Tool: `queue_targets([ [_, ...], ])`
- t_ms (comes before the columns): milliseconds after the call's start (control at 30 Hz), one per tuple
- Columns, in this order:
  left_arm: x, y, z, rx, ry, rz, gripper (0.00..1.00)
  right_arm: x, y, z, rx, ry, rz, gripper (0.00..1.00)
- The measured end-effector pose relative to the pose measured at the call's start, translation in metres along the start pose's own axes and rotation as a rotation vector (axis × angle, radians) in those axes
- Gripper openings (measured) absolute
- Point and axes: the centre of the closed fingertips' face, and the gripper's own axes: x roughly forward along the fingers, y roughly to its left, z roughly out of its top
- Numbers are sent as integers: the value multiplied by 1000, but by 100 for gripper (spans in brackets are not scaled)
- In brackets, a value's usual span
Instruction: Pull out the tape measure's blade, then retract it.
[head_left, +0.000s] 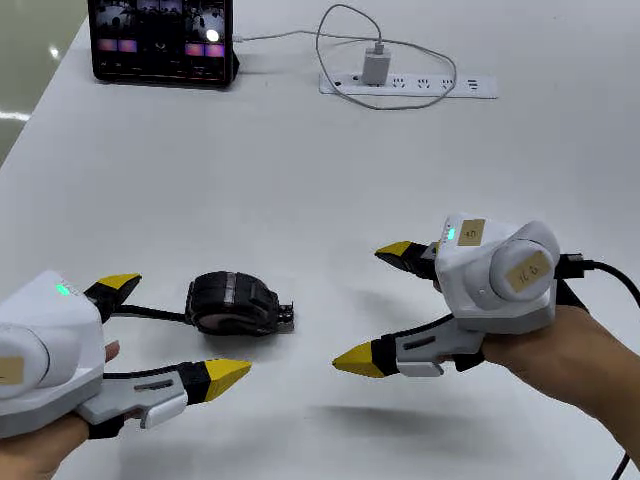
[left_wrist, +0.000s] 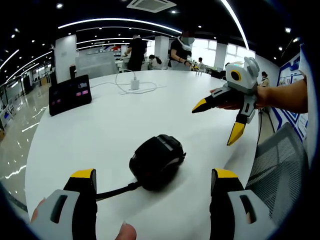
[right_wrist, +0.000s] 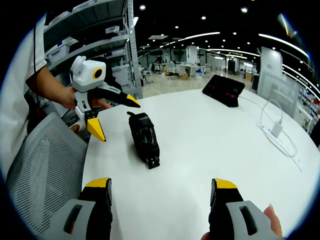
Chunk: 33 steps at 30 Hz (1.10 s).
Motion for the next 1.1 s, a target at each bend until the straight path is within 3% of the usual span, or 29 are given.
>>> queue_targets([
  [400, -12, -4, -1, 28, 6, -56, 95, -19, 3, -8, 35, -16, -32, 84],
  [1100, -25, -5, -8, 70, 23, -92, 98, -52, 6, -27, 72, -36, -81, 89],
])
